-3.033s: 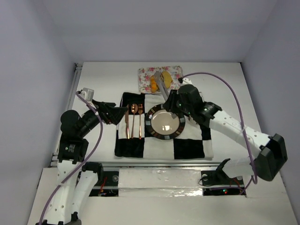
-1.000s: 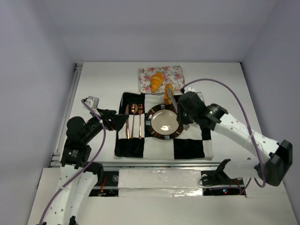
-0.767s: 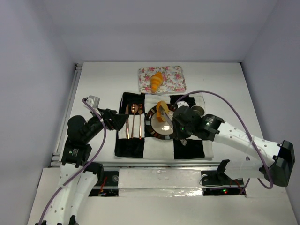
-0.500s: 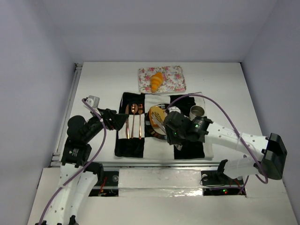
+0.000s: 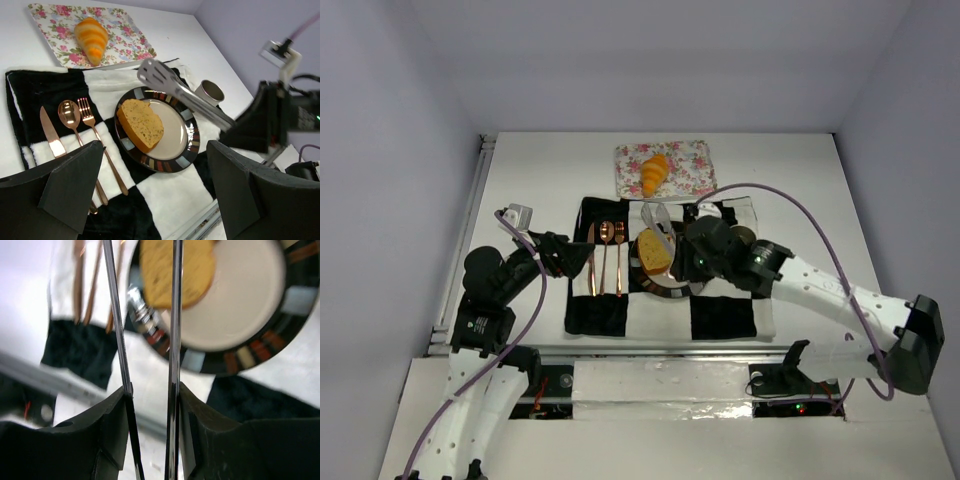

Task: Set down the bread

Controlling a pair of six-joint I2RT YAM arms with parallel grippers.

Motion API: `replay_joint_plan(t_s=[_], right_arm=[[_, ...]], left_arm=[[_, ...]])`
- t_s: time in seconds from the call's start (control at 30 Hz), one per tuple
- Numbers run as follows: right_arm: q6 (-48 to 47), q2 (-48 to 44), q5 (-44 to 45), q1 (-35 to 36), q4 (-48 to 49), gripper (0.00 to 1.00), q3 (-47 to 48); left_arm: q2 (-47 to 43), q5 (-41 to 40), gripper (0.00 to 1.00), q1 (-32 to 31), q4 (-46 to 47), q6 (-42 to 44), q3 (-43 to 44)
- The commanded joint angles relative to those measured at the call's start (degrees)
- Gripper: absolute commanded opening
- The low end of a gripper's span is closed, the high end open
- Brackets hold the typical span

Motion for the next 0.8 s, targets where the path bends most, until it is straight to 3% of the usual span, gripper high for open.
replay_joint_plan(t_s=[0.0, 0.37, 0.77], right_arm=[[-1.69, 5.78, 1.11, -6.49, 8.65, 0.45, 4.60], [-7.67, 28.55, 1.37, -16.09, 7.43, 0.47, 21.04], [-8.55, 40.43, -2.58, -19.43, 6.11, 0.50, 30.71]], left_arm=[[-0.43, 0.39, 0.82, -0.17, 1.63, 0.29, -0.25], [-1.31, 0.57, 0.82, -0.70, 1.99, 0.11, -0.42], [-1.49, 0.92, 0.82, -0.70, 2.16, 0.11, -0.60]])
